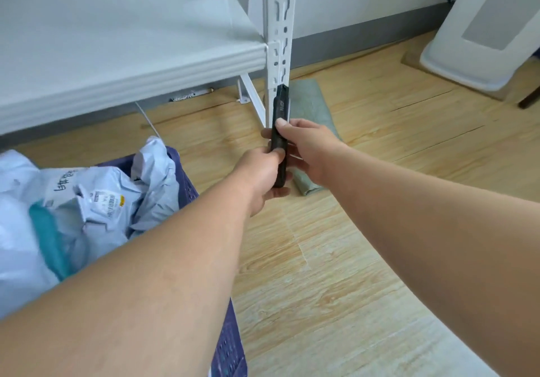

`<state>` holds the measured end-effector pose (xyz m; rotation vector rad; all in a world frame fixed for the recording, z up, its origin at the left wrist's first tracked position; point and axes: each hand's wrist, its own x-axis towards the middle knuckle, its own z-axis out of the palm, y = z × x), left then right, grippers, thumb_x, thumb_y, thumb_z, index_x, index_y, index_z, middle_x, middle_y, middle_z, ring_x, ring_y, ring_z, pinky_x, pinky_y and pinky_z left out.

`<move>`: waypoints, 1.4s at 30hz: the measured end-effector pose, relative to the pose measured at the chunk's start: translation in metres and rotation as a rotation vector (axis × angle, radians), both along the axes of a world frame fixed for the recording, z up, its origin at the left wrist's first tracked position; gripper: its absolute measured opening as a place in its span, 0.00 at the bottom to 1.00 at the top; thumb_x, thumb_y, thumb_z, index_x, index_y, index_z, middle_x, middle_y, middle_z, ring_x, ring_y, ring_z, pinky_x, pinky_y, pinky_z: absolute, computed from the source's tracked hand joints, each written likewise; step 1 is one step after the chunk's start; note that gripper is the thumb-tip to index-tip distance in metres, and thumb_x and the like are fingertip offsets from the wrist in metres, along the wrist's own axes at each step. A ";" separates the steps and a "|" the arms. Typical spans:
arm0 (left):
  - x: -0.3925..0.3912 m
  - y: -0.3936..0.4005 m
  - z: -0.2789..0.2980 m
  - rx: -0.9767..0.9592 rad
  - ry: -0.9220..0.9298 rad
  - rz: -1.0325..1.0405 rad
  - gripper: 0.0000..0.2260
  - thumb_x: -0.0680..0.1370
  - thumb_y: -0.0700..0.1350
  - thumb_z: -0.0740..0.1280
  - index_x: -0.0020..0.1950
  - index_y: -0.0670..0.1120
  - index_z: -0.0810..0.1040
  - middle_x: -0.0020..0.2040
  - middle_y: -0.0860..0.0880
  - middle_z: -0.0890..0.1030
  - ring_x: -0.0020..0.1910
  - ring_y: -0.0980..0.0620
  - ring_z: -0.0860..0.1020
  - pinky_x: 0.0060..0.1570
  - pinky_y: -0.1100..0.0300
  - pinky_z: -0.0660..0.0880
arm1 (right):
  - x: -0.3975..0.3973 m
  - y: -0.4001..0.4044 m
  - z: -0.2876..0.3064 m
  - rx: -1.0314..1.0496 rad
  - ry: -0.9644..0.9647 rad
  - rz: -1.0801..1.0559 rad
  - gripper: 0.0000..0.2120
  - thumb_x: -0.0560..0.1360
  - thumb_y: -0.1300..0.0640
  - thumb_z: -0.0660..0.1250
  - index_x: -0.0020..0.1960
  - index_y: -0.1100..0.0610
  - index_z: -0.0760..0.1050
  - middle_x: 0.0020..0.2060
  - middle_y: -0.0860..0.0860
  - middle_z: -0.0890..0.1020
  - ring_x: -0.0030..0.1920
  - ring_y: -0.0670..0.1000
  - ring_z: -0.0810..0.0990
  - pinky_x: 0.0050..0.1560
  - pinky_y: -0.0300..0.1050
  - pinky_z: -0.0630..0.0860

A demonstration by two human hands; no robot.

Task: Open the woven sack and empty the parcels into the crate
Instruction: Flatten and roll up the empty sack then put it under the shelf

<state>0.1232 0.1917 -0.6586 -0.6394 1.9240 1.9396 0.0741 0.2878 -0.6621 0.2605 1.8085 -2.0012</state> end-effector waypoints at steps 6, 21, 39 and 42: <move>0.027 -0.023 0.080 0.041 -0.029 0.099 0.11 0.84 0.45 0.56 0.57 0.44 0.76 0.50 0.45 0.80 0.42 0.51 0.76 0.33 0.58 0.77 | 0.023 -0.029 0.085 0.016 -0.086 0.064 0.06 0.79 0.53 0.65 0.46 0.55 0.74 0.49 0.52 0.86 0.41 0.52 0.82 0.32 0.39 0.76; 0.060 -0.011 0.345 0.182 -0.048 0.143 0.11 0.83 0.41 0.57 0.62 0.42 0.74 0.48 0.45 0.80 0.46 0.51 0.80 0.44 0.56 0.80 | 0.055 -0.008 0.361 0.245 -0.075 0.235 0.07 0.78 0.62 0.64 0.52 0.52 0.78 0.54 0.57 0.84 0.55 0.57 0.83 0.60 0.56 0.78; 0.058 0.012 0.574 -0.022 0.090 0.301 0.31 0.72 0.31 0.70 0.72 0.45 0.64 0.58 0.40 0.80 0.47 0.44 0.84 0.54 0.55 0.79 | 0.052 0.009 0.589 0.329 0.030 0.385 0.08 0.74 0.62 0.66 0.48 0.50 0.79 0.51 0.58 0.84 0.53 0.57 0.84 0.55 0.52 0.81; 0.043 -0.001 0.573 -0.110 0.110 0.228 0.33 0.69 0.32 0.71 0.71 0.48 0.66 0.55 0.42 0.82 0.49 0.46 0.84 0.51 0.58 0.80 | 0.037 -0.005 0.587 0.349 0.043 0.391 0.14 0.72 0.61 0.70 0.57 0.53 0.79 0.49 0.57 0.84 0.49 0.56 0.84 0.55 0.51 0.81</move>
